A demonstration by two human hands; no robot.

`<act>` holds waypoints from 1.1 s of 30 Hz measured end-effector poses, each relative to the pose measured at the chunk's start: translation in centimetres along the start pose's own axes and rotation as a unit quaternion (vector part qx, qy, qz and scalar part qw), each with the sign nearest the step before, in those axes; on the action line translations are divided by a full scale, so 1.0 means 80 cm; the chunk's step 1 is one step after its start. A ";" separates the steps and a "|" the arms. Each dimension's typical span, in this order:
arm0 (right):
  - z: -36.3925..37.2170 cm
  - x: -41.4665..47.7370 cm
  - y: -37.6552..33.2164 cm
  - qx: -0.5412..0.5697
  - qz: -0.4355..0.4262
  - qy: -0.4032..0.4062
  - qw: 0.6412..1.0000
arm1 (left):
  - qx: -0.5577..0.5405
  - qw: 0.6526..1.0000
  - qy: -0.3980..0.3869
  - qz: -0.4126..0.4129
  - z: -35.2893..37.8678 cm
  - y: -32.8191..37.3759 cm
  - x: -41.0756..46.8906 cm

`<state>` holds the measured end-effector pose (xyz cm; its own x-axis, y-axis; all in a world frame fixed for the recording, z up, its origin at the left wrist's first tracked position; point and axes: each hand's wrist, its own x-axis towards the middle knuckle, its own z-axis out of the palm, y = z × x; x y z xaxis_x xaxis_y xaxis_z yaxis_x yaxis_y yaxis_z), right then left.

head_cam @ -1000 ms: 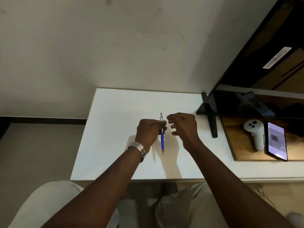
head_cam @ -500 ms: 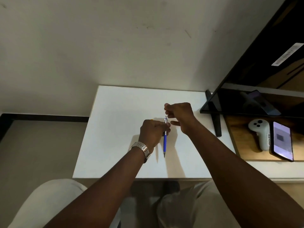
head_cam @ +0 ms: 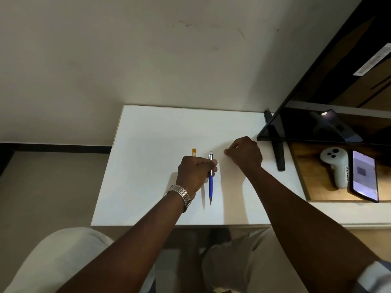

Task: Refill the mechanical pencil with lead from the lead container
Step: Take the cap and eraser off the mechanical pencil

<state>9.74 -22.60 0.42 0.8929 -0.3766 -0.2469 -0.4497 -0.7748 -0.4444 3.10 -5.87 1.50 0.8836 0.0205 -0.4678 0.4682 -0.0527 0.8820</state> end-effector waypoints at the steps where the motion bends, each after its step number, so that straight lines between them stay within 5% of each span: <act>1: 0.001 0.001 0.000 0.015 0.004 0.000 1.000 | -0.001 1.000 -0.001 -0.001 0.000 0.000 0.000; 9: 0.002 -0.002 0.013 0.190 0.018 0.042 0.981 | 0.008 1.000 -0.006 -0.004 0.002 0.000 -0.001; 12: -0.010 -0.008 -0.001 0.281 0.012 -0.041 0.959 | 0.014 1.000 -0.002 -0.002 0.002 0.000 0.000; 15: -0.026 -0.021 -0.017 0.259 0.019 -0.213 0.942 | 0.020 1.000 0.003 -0.001 0.003 -0.001 0.001; 17: -0.033 -0.025 -0.025 0.248 0.007 -0.247 0.937 | 0.022 1.000 0.004 -0.004 0.004 -0.002 0.000; 33: -0.028 -0.002 -0.044 0.175 0.005 -0.218 0.960 | 0.025 1.000 -0.007 -0.009 0.017 -0.010 -0.003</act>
<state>11.21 -20.98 3.97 0.8280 -0.0765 -0.5555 -0.5069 -0.5257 -0.6831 2.52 -7.16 0.87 0.8749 0.0076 -0.4842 0.4823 -0.1032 0.8699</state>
